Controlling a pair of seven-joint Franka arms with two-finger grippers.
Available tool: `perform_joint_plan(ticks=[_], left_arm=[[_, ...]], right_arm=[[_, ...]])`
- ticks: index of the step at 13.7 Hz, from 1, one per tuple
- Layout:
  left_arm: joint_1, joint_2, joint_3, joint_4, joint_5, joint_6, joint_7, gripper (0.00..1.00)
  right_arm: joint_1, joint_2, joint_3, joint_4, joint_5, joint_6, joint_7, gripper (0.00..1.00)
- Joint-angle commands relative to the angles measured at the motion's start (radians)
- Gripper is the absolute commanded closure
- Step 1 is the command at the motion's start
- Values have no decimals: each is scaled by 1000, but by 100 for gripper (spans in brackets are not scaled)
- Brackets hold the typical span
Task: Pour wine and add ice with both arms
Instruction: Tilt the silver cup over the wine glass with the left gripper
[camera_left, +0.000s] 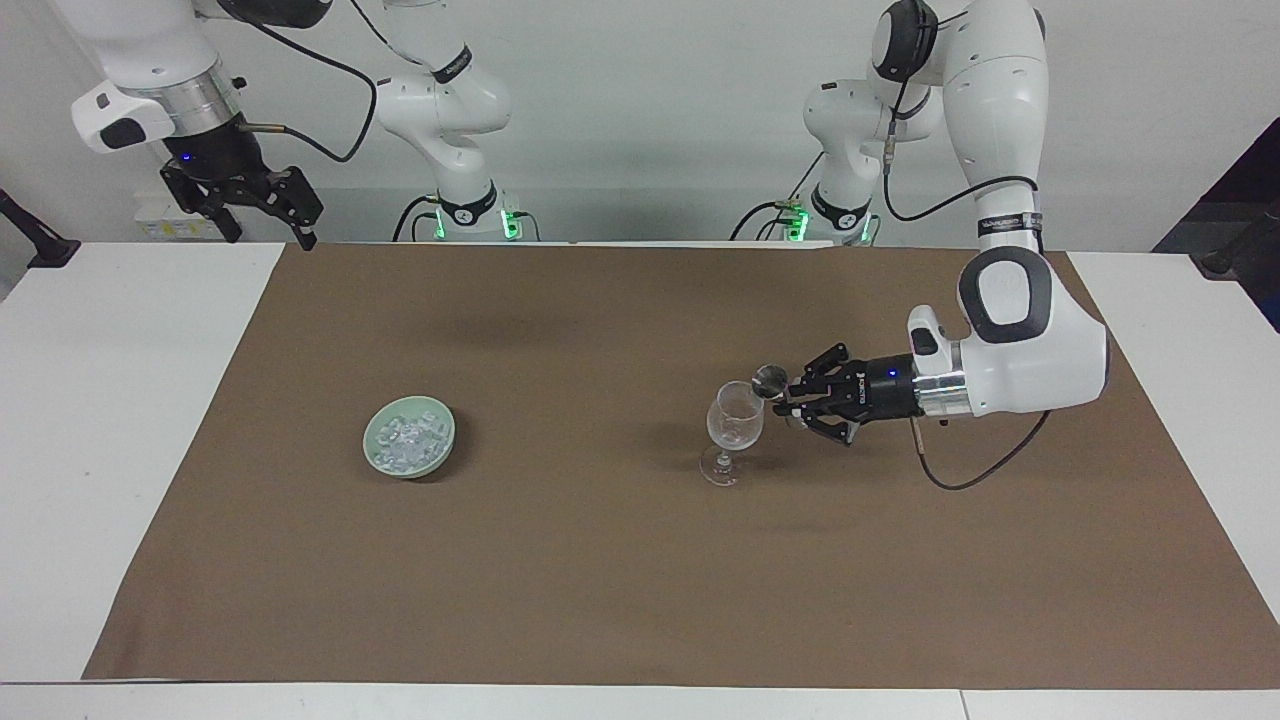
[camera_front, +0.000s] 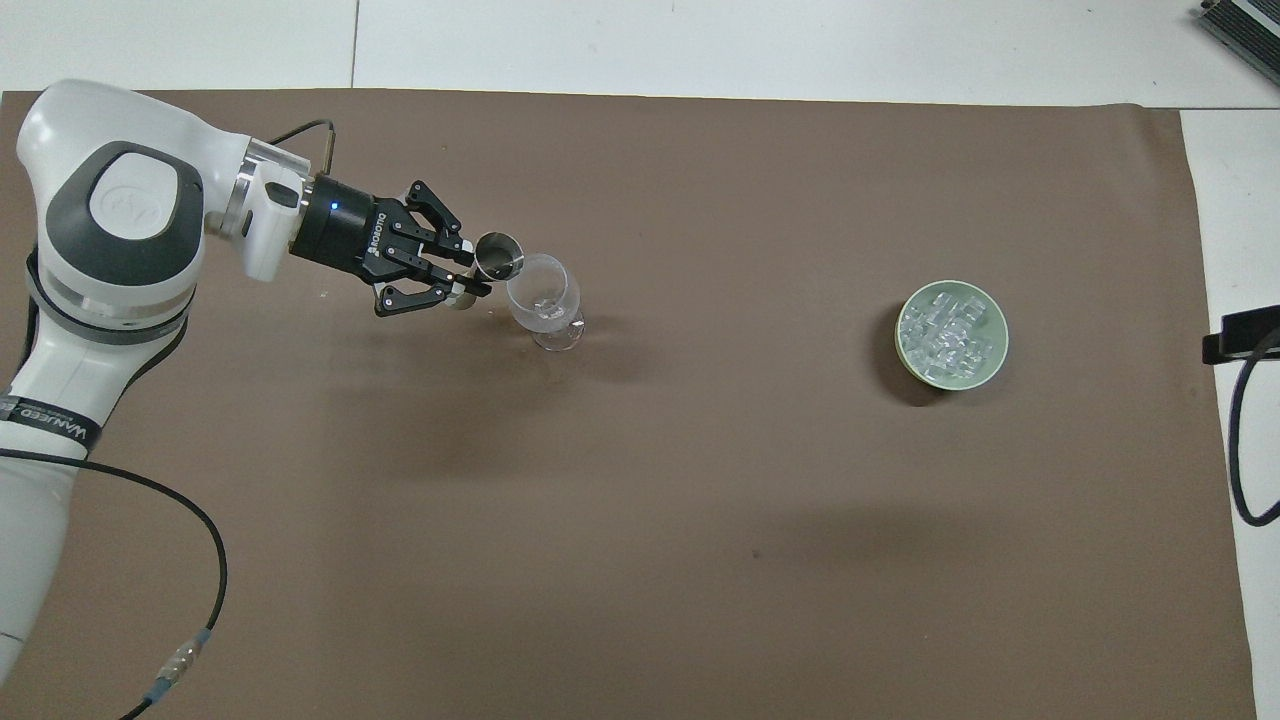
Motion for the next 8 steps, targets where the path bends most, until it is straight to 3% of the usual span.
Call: perform_joint_plan(ticks=[1, 4, 8], left_arm=[[-24, -54, 25, -37, 46, 29, -30, 100], [-38, -70, 30, -37, 77, 29, -82, 100], [-116, -88, 119, -34, 132, 40, -143, 100]], right_arm=[[-3, -16, 5, -25, -4, 25, -3, 0], [-3, -16, 5, -25, -4, 25, -2, 0], [-3, -17, 5, -27, -4, 23, -3, 0]])
